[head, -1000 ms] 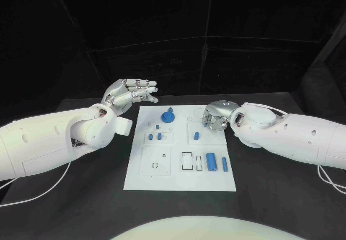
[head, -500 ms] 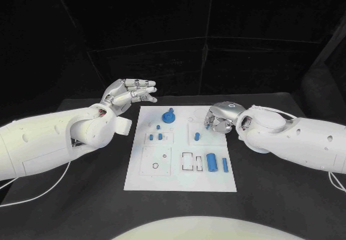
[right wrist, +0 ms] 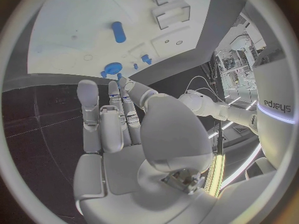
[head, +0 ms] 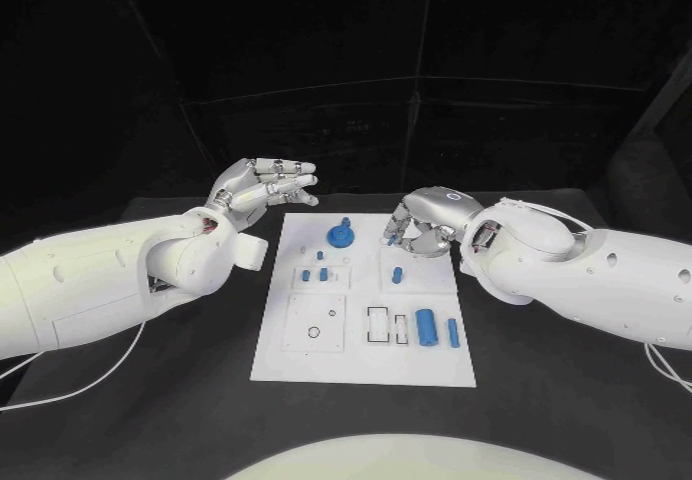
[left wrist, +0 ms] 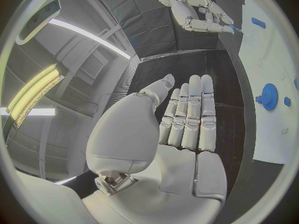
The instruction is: Assemble the parts on the task board
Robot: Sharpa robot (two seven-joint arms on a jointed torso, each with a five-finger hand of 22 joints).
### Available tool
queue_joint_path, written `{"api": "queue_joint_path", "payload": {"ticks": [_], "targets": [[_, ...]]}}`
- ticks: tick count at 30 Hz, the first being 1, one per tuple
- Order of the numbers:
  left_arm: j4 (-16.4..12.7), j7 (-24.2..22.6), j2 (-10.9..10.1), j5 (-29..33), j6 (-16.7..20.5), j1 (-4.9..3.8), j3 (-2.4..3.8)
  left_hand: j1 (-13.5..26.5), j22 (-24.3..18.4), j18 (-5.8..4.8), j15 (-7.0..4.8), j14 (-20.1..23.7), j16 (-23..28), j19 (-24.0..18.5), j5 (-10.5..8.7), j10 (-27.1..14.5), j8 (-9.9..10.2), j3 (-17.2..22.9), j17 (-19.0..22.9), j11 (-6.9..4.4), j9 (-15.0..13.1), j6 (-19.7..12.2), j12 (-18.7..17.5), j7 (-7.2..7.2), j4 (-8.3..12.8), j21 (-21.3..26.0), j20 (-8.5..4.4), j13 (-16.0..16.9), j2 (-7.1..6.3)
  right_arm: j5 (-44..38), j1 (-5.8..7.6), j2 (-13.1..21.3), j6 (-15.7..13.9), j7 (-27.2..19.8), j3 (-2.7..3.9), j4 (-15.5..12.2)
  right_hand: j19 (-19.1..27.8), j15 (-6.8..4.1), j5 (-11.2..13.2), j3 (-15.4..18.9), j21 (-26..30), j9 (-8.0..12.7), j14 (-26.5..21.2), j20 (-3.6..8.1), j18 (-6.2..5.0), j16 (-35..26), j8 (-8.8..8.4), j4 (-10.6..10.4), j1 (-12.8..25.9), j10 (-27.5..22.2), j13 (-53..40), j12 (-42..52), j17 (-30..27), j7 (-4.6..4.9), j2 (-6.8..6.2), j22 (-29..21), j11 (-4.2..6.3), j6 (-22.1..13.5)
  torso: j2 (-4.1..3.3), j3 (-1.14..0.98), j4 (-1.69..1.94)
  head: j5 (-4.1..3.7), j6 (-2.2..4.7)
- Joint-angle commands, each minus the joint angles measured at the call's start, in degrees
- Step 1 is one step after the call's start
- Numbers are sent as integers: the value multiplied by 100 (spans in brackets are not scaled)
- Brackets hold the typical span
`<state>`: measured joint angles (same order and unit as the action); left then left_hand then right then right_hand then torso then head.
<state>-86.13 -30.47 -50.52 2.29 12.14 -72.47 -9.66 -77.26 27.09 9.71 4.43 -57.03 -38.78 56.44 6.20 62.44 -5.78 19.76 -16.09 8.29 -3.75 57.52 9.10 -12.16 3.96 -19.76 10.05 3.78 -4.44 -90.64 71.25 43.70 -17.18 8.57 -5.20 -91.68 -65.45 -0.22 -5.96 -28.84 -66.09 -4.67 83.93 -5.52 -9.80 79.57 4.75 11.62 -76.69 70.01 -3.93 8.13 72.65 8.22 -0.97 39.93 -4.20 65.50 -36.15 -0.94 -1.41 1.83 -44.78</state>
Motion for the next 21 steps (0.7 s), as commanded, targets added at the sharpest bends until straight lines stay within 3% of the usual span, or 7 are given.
{"api": "queue_joint_path", "payload": {"ticks": [1,9,12,18,21], "targets": [[-6,-90,12,18,-20,-10,4,-40,-8,64,-6,-32,21,36,-12,-50,-18,4,5,-2,-6,-54,26,2,27,24,5,-3,11,76,7,-89,-89,-4,15,-65,-19,-33,-21,-45,-28,-4,325,18,79,21,-7,1,-2,-15,-4,-6,6,21,-11,6,-5,27,-10,3,-5,78,-11],[-3,-98,44,18,-20,-19,4,-40,-8,64,-6,-32,21,36,-12,-50,-18,4,5,-2,-6,-54,26,2,27,24,5,-3,11,119,-6,-599,99,-93,-6,154,-14,-32,-22,-51,-27,-3,324,17,78,17,-11,0,-1,-18,-3,-9,-4,23,-13,1,-7,24,-17,4,-1,277,-56],[5,-101,69,18,-20,-24,5,-41,-9,64,-6,-32,22,36,-12,-51,-18,4,5,-2,-6,-55,27,2,28,24,5,-3,11,124,-57,-833,165,-150,-75,303,-8,-31,-21,-53,-23,-2,323,17,77,15,-13,-1,0,-20,-3,-10,-7,25,-13,-9,-8,22,-16,-4,6,346,-92],[22,-109,96,18,-13,-36,5,-47,-11,63,-5,-32,24,37,-13,-53,-19,5,8,-1,-6,-58,29,1,32,24,4,-4,12,93,-276,-1186,298,-245,-162,504,2,-26,-26,-69,-23,3,322,14,75,19,-29,-5,0,-36,1,-21,-7,34,-14,-18,-17,6,-14,2,-7,455,-132],[33,-114,101,18,-5,-42,5,-47,-11,63,-5,-32,24,37,-13,-53,-19,5,8,-1,-6,-58,29,1,32,24,4,-4,12,79,-345,-1280,358,-278,-294,558,4,-21,-28,-80,-29,6,322,11,76,23,-41,-6,-1,-49,3,-30,-6,40,-17,-12,-23,-5,-16,-3,-6,485,-161]]}}
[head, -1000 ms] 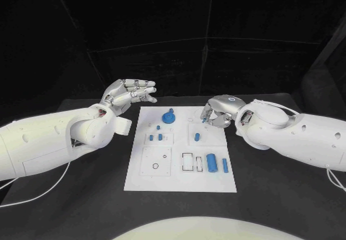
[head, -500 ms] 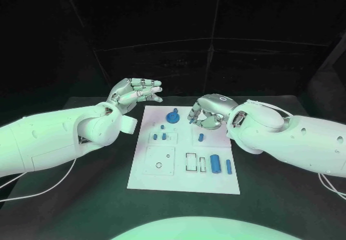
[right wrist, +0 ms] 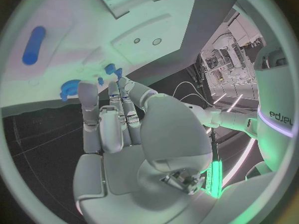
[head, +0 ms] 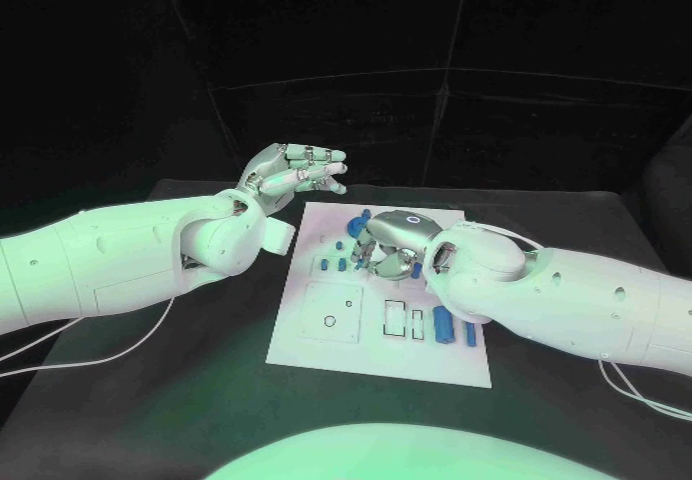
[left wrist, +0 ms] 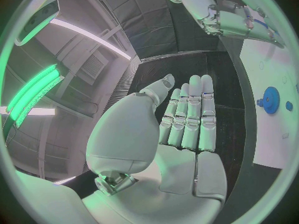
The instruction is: Assemble the parts on the task board
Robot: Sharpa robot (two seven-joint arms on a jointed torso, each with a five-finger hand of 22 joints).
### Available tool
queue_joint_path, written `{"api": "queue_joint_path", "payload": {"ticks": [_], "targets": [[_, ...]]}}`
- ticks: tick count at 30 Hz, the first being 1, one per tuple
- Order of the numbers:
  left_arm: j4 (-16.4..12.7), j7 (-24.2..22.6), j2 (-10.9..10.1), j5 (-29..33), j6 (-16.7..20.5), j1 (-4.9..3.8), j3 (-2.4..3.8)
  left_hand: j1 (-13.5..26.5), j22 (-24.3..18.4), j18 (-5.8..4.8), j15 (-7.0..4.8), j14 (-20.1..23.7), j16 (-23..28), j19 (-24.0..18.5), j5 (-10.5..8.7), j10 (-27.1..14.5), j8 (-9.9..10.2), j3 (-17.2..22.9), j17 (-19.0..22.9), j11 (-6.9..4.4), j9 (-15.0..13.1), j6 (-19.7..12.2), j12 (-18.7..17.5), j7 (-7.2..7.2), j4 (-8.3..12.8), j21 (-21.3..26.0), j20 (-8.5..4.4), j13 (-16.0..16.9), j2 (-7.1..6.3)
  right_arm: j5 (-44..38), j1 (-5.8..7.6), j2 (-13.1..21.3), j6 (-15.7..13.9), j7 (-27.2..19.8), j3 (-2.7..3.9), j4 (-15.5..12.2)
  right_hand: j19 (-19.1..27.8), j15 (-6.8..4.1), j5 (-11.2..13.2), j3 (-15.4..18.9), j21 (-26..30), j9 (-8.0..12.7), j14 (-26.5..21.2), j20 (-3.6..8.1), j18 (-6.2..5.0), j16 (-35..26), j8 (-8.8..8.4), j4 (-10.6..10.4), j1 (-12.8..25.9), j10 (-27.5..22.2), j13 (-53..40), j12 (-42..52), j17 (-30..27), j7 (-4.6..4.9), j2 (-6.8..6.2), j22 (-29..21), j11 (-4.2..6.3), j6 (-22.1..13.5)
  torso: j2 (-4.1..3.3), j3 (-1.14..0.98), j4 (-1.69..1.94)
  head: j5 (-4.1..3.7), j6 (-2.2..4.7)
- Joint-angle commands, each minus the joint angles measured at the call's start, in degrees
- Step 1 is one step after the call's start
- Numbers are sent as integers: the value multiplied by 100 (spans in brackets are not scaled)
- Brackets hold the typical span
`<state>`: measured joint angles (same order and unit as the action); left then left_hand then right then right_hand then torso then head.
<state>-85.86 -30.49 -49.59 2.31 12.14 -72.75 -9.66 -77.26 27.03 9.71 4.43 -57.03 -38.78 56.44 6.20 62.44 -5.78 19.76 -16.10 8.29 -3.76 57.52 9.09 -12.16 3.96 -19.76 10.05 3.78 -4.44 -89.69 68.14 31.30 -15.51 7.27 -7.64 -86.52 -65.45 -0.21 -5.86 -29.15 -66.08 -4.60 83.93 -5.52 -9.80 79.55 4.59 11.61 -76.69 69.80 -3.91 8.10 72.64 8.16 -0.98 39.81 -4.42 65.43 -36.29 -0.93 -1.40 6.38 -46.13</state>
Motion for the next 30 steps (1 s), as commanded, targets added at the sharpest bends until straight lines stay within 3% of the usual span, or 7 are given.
{"api": "queue_joint_path", "payload": {"ticks": [1,4,9,30], "targets": [[10,-114,8,16,-4,-16,5,-47,-5,64,-5,-31,24,37,-13,-54,-19,5,9,-1,-5,-58,29,1,32,24,5,-3,12,-21,-55,-70,212,-157,-83,65,4,-21,-38,-49,-29,-1,322,11,76,25,-25,-4,-1,-28,1,-27,-5,46,-16,1,-1,1,-2,-4,-5,40,-35],[22,-113,11,16,-8,-22,5,-48,-7,63,-4,-32,25,38,-13,-55,-20,4,11,0,-6,-59,31,-1,33,25,5,-3,13,-62,-122,-135,266,-175,-151,117,13,-19,-38,-53,-25,1,321,9,74,23,-31,-6,0,-34,2,-31,-11,49,-18,-12,-5,-5,6,-1,-12,77,-61],[40,-113,17,16,-23,-26,5,-48,-7,63,-4,-32,25,38,-13,-55,-20,4,11,0,-6,-59,31,-1,33,25,5,-3,13,-119,-193,-191,317,-189,-191,127,13,-17,-39,-56,-26,2,320,7,74,22,-34,-7,2,-38,3,-33,-14,51,-19,-10,-7,-8,5,-6,-15,116,-77],[86,-99,24,16,-41,-28,6,-48,-7,63,-4,-32,25,38,-13,-55,-20,4,11,0,-6,-59,31,-1,33,25,5,-3,13,-195,-277,-225,356,-213,-205,57,14,-15,-39,-58,-28,3,320,6,74,25,-37,-10,5,-41,3,-36,-11,54,-20,-8,-9,-11,9,-4,-12,182,-126]]}}
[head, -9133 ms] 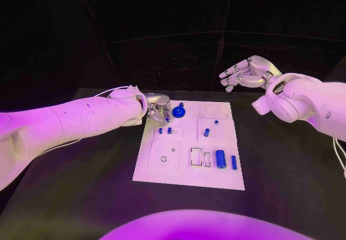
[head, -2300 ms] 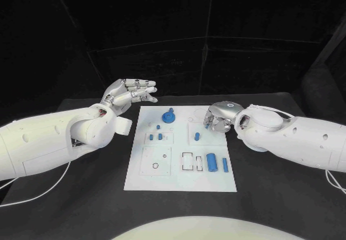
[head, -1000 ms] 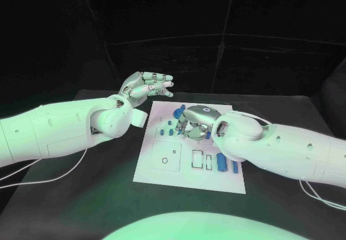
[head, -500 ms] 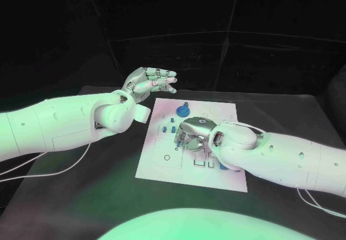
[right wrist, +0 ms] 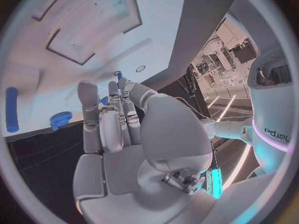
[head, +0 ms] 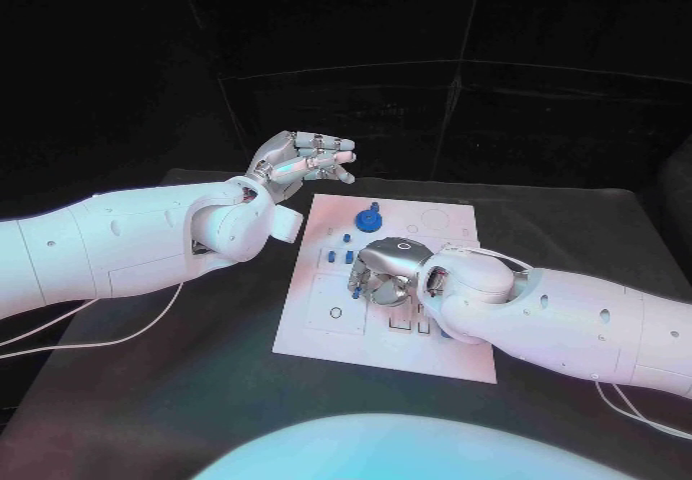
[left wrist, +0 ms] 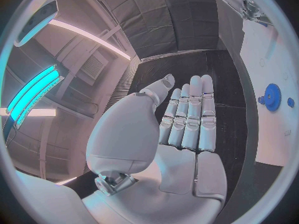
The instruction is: Assemble the parts on the task board
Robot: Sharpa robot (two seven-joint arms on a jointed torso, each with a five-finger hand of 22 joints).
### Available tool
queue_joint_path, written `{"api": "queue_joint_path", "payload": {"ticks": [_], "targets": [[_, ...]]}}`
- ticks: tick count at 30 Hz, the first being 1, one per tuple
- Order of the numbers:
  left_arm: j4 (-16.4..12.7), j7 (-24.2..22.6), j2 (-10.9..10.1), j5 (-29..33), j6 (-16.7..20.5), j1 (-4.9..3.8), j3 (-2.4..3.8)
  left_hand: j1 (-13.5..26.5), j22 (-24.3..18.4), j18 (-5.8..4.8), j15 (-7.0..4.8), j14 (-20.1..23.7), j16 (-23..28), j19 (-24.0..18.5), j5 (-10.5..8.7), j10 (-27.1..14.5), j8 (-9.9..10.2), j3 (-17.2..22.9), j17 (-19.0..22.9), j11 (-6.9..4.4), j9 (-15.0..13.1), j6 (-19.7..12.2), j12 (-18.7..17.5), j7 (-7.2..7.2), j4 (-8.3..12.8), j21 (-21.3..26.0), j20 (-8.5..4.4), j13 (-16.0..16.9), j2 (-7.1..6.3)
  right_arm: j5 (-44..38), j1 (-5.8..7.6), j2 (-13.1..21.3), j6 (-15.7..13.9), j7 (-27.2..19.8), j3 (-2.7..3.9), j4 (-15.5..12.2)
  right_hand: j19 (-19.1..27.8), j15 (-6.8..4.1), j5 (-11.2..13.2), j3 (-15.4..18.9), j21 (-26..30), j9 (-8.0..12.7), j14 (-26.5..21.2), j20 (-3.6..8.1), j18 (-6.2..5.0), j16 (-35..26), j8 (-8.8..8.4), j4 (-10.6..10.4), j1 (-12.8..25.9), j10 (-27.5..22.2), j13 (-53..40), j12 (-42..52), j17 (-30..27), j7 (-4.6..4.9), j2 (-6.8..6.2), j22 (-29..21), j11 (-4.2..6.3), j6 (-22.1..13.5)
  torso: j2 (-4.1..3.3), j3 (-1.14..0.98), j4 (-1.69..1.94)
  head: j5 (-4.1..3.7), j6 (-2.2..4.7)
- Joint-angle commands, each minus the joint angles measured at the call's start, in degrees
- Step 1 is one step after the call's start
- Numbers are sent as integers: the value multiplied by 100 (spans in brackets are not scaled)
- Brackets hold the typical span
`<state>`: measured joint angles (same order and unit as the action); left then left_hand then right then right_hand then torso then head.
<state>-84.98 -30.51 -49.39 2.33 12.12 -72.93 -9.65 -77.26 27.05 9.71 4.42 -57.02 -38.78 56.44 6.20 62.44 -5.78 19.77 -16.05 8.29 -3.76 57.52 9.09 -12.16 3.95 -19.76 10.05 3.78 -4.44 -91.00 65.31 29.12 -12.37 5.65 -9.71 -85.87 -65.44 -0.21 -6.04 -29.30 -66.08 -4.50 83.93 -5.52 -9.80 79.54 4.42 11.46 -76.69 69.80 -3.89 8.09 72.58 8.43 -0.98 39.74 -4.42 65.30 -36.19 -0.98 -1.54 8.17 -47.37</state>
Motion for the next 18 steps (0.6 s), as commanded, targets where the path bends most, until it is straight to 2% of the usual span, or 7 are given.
{"api": "queue_joint_path", "payload": {"ticks": [1,13,18], "targets": [[-1,-95,4,14,-42,-11,5,-48,-8,63,-4,-32,25,38,-13,-55,-20,4,6,0,-5,-60,31,0,33,25,5,-4,13,-67,5,-10,44,-50,2,-2,14,-15,-20,-43,-29,-7,320,6,74,26,-20,5,5,-41,2,-35,-6,27,-20,-2,-9,3,-2,3,3,1,-3],[-5,-75,4,14,-63,-13,5,-48,-8,63,-4,-32,25,38,-13,-55,-20,4,6,0,-5,-60,31,0,33,25,5,-4,13,-183,1,-58,82,52,2,80,23,-11,-22,-47,-25,-6,318,3,72,23,-26,-2,10,-47,2,-39,-14,30,-21,-13,-12,-2,-9,0,3,5,-22],[-9,-59,3,14,-84,-16,5,-45,-13,60,0,-31,30,39,-16,-64,-23,-1,13,4,-5,-67,38,-4,33,28,6,-4,14,-213,1,-70,160,84,2,104,28,-9,-21,-47,-24,-5,316,1,71,18,-29,-5,16,-50,2,-41,-26,33,-23,-18,-15,-5,-5,5,4,1,-33]]}}
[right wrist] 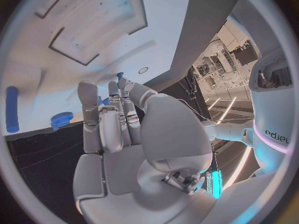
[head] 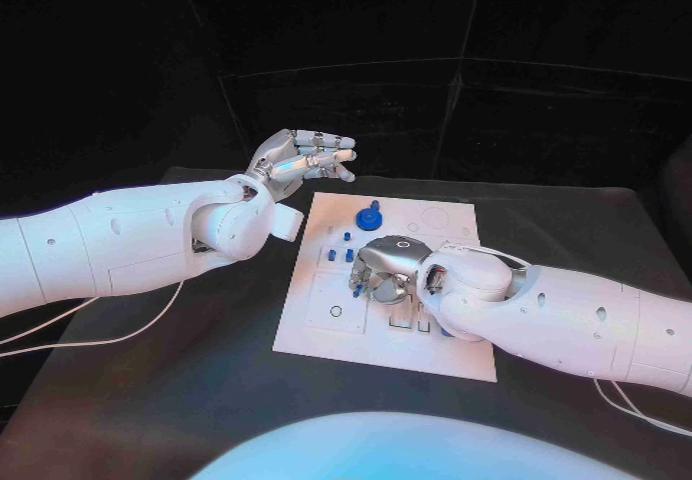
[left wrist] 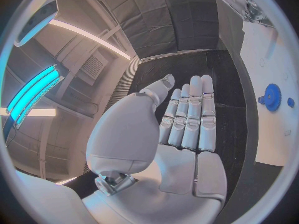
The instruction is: Assemble the parts on the task board
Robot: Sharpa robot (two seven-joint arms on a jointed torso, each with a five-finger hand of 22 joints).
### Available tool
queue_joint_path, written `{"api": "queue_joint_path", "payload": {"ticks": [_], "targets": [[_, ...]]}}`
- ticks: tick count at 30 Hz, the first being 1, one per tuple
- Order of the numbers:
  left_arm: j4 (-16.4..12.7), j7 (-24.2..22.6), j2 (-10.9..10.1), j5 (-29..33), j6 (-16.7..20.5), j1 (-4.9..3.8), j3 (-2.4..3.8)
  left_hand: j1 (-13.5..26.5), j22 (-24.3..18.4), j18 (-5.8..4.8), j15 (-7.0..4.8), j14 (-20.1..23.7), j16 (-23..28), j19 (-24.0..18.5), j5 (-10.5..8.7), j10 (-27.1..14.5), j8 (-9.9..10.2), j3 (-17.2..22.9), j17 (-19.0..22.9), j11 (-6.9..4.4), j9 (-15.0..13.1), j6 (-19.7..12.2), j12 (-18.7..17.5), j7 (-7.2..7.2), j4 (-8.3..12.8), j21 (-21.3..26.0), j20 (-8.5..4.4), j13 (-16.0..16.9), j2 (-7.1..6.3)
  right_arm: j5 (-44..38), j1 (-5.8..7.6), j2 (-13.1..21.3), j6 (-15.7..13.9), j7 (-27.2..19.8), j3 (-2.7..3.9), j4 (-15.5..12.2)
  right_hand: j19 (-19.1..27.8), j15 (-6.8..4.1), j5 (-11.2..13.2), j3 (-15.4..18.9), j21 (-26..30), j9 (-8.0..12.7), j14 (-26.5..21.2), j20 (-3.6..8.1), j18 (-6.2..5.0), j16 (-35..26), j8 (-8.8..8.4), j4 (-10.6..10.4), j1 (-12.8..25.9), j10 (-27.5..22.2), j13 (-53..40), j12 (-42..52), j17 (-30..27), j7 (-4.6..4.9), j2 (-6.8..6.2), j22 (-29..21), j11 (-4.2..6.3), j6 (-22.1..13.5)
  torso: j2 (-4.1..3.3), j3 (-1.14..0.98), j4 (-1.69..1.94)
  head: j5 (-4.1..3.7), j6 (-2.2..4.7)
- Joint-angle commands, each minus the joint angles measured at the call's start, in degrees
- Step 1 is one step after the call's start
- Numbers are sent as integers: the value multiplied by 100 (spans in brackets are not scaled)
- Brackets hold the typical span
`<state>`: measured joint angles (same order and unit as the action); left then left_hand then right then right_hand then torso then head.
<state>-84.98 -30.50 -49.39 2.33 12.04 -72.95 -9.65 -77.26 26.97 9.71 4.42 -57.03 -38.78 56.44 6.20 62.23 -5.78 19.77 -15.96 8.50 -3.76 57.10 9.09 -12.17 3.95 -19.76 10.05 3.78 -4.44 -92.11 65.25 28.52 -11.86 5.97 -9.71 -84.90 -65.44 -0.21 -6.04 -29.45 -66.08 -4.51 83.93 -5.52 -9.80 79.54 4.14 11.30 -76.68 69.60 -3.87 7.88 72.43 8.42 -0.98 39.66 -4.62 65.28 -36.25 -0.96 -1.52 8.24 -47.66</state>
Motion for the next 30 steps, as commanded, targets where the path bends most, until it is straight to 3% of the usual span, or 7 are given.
{"api": "queue_joint_path", "payload": {"ticks": [1,19,30], "targets": [[-12,-55,2,14,-81,-13,5,-44,-7,59,1,-30,32,38,-16,-46,-22,-3,6,-16,-5,-27,38,-5,33,29,6,-5,12,-104,6,-12,126,54,2,8,29,-9,-21,-32,-24,-4,315,0,71,18,-1,9,17,-31,0,-20,-11,35,-24,-11,5,-3,-2,4,3,-5,-2],[-23,-34,-1,14,-106,-26,5,-44,-7,59,1,-30,32,38,-16,-46,-22,-3,6,-16,-5,-27,38,-5,33,29,6,-5,12,-132,-5,-103,386,105,1,56,47,-4,-18,-21,-16,-3,310,-7,67,7,-6,-2,39,-34,-2,-22,-38,37,-47,-32,2,-4,2,1,4,13,-40],[-26,-28,-7,14,-114,-36,5,-42,-13,56,6,-25,38,34,-17,-59,-23,-8,14,-11,-4,-37,41,-9,33,35,8,-6,11,-178,-15,-124,398,144,1,85,103,29,-25,2,14,24,296,-34,57,-4,-52,-38,104,-169,19,-100,-77,73,-116,-92,-40,-101,6,0,1,22,-59]]}}
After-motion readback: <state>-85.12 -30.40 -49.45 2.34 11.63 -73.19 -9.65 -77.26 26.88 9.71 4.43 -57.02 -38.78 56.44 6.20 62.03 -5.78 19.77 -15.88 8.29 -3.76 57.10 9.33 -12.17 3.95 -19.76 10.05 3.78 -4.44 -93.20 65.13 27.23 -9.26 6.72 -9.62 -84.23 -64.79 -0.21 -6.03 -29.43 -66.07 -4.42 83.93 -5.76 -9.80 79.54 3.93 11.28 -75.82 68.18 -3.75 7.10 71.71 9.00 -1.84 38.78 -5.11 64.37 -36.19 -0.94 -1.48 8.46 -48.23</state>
